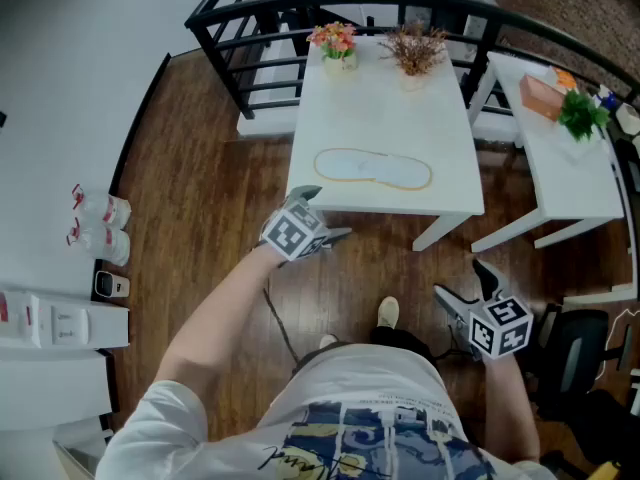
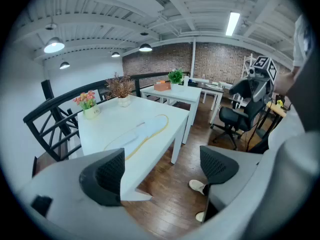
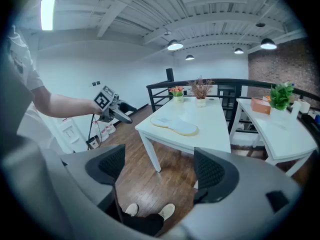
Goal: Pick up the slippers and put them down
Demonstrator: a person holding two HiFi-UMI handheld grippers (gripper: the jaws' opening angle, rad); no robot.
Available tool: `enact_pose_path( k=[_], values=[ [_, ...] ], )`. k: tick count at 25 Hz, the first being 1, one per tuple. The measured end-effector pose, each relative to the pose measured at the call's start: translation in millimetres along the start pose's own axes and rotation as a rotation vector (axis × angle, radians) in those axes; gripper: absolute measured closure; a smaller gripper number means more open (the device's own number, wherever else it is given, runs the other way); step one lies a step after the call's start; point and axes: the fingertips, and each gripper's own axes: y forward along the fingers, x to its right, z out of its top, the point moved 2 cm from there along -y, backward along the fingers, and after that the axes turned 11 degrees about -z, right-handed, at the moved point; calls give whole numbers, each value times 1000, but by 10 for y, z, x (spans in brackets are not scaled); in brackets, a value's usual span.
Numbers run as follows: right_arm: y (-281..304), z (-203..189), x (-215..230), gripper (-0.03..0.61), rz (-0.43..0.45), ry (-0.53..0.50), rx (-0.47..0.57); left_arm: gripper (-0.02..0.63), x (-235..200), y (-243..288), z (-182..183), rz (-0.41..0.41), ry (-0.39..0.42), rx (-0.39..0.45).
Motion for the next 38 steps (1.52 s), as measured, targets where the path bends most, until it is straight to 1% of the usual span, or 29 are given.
enact_pose_path(
  k=[4,6,9,12,14,17,20,21,24,27,29,30,31,34,38],
  values=[
    [190,59,567,155,35,-41,-31,142,-455,653,466,11,36,-24],
    [264,57,757,155,60,-52,-55,133,-622,943,616,13,61,-54],
    [381,51,1011,155,93,-54,-86,80,-822,1352,725,0,124,-120],
    [503,4,1266,155,107,-45,-115,73,-1029,1725,727,-24,226,-236],
    [559,-33,1385,156,113,-33,-128,60,-1143,1934,680,-58,278,-312],
    [606,-58,1522,155,111,-10,-137,58,-1245,2210,596,-134,312,-406],
    [640,-85,1623,156,109,17,-144,58,-1363,2413,513,-165,343,-503],
    [646,-100,1651,156,110,22,-147,58,-1405,2462,500,-166,338,-527],
    [657,-157,1712,156,116,37,-158,60,-1473,2586,450,-183,288,-582],
    [683,-179,1729,156,122,49,-162,63,-1527,2620,423,-193,251,-608],
    [702,-169,1728,156,126,52,-162,98,-1495,2604,416,-219,222,-598],
    [713,-162,1724,158,129,50,-162,135,-1451,2604,412,-239,202,-585],
    [725,-153,1719,164,133,47,-161,157,-1412,2606,409,-253,182,-573],
    [774,-106,1709,164,145,39,-153,167,-1381,2622,433,-238,149,-557],
    [822,-42,1678,164,162,23,-150,175,-1353,2570,492,-216,93,-511]
  ],
)
